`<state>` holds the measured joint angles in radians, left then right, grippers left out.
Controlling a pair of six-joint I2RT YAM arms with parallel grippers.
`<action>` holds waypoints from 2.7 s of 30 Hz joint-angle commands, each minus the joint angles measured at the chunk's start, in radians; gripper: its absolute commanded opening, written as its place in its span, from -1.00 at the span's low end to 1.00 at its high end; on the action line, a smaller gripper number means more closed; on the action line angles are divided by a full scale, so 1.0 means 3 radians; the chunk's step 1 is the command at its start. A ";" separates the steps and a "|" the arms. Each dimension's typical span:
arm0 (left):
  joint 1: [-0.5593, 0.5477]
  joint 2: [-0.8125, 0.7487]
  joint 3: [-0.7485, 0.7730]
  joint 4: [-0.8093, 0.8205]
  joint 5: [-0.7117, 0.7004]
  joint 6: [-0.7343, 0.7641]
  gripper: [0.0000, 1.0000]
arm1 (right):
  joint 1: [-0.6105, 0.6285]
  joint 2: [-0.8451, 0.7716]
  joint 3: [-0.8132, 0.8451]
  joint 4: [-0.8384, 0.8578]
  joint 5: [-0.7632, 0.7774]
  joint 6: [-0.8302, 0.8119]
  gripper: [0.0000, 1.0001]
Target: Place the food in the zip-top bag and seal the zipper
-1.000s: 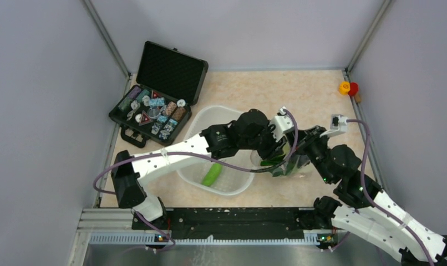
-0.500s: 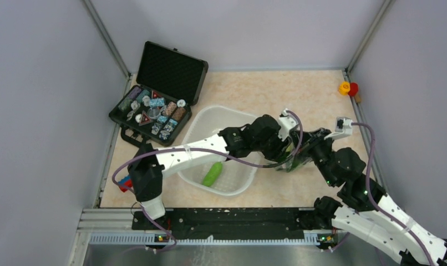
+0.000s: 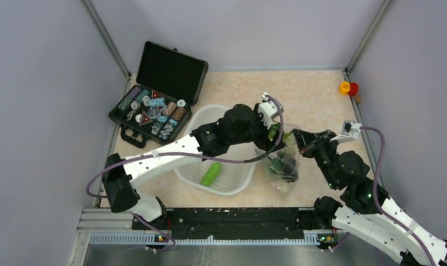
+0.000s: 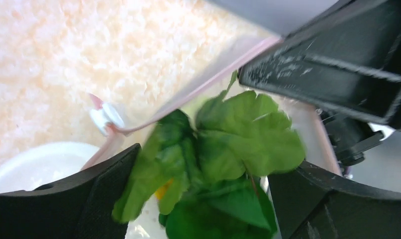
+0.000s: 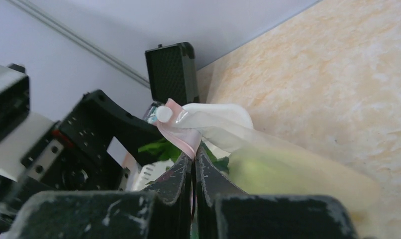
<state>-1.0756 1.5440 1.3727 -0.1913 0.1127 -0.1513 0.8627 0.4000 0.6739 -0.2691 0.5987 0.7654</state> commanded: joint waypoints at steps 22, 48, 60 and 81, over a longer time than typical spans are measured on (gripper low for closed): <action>0.0389 -0.0598 0.0111 0.0283 0.0535 -0.0087 0.91 | 0.0001 0.0492 0.0798 0.0293 0.0140 -0.0951 -1.00; 0.0390 -0.0458 -0.0175 0.0080 0.0702 -0.0016 0.05 | -0.0002 0.0494 0.0273 0.0480 -0.0280 -0.0564 -1.00; 0.0345 -0.0073 -0.0129 -0.0227 0.0011 0.0026 0.18 | -0.0002 0.0475 0.0218 0.0539 -0.0345 -0.0486 -1.00; 0.0178 -0.0506 -0.0199 -0.0198 -0.0531 0.0071 0.93 | -0.0002 0.0445 0.0080 0.0325 -0.0020 -0.0305 -1.00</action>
<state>-1.0218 1.5539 1.3502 -0.4000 -0.0689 -0.1207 0.8677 0.5491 0.7174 -0.2100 0.5728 0.6510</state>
